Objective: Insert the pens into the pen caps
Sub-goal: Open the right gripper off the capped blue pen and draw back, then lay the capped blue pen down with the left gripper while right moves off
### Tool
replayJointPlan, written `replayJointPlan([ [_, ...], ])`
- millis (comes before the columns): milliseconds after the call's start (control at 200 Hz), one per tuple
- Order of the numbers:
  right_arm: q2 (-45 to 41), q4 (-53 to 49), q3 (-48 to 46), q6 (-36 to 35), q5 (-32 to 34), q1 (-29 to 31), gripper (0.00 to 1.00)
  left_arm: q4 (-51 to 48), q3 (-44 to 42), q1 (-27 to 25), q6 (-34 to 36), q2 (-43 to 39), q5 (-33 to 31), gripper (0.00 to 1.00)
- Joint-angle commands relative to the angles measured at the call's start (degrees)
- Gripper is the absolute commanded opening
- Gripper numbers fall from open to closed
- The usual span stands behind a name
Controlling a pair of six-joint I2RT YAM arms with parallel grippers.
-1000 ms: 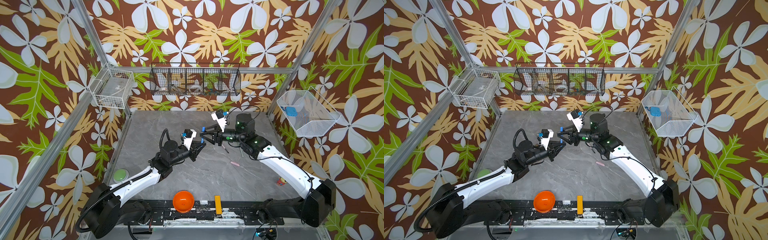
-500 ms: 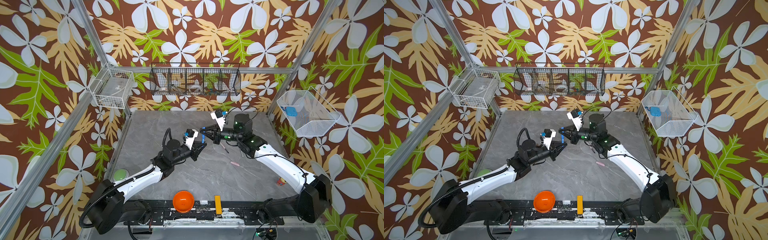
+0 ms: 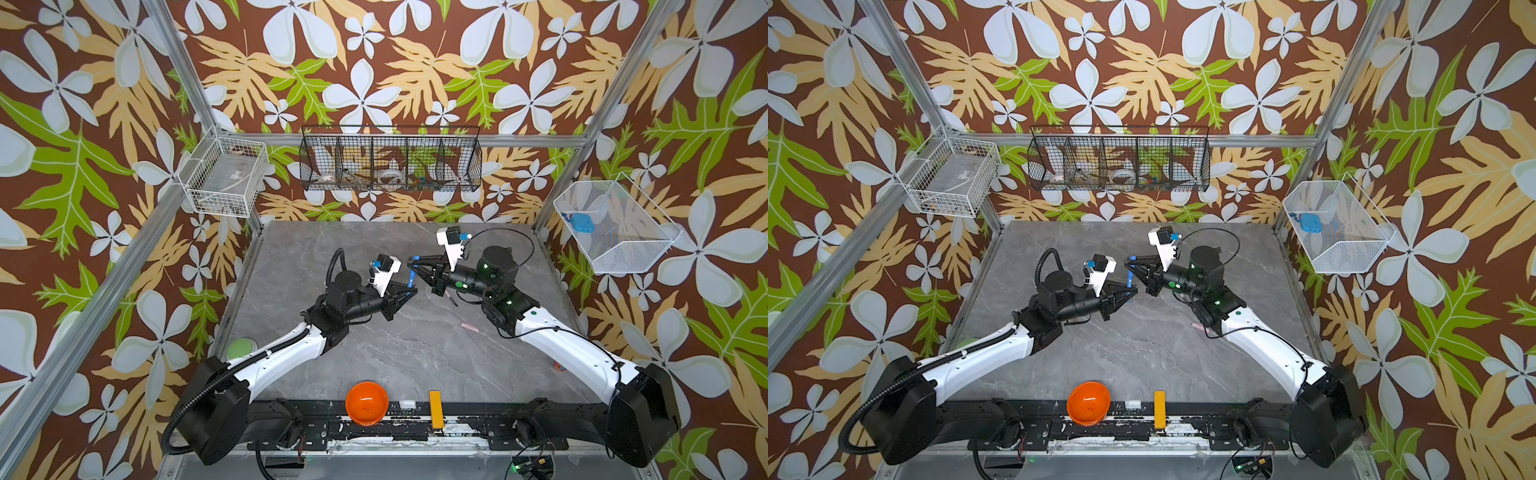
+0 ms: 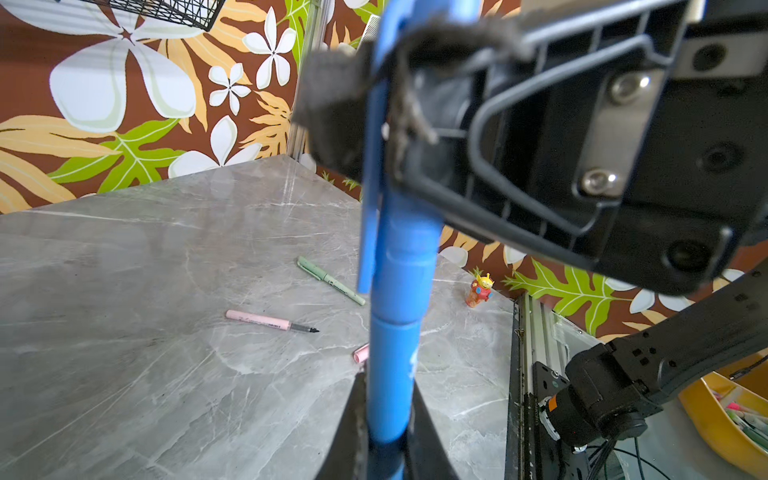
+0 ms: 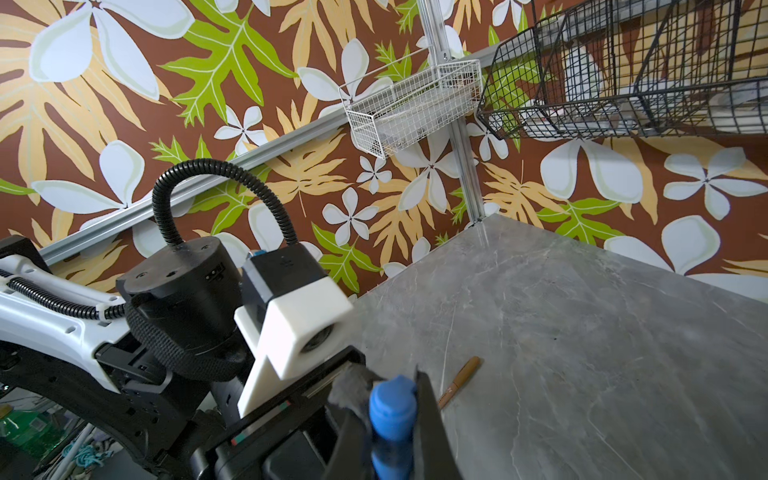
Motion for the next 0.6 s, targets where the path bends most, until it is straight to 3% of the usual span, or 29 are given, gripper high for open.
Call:
replayJointPlan([
  [0, -2.29, -10.91, 1.3, -2.33, -3.84, 0.06, 0.33, 6.28, -1.24, 0.46, -2.26, -0.97, -9.26, 0.0],
  [80, -5.19, -14.36, 3.58, -4.33, 0.33, -0.84, 0.42, 5.28, -4.27, 0.46, -3.8, -1.29, -10.54, 0.0],
  [175, -9.83, -16.46, 3.81, -5.48, 3.97, -1.61, 0.42, 0.77, -6.33, 0.46, -6.29, -1.65, -12.92, 0.0],
  [440, -13.35, -32.4, 2.51, -8.25, 27.96, -1.69, 0.53, -19.89, -4.02, 0.54, -15.07, 1.87, -25.23, 0.0],
  [596, -11.44, -35.6, 0.84, -9.51, 30.19, -1.7, 0.54, -23.98, -3.98, 0.59, -18.59, 5.84, -28.99, 0.0],
])
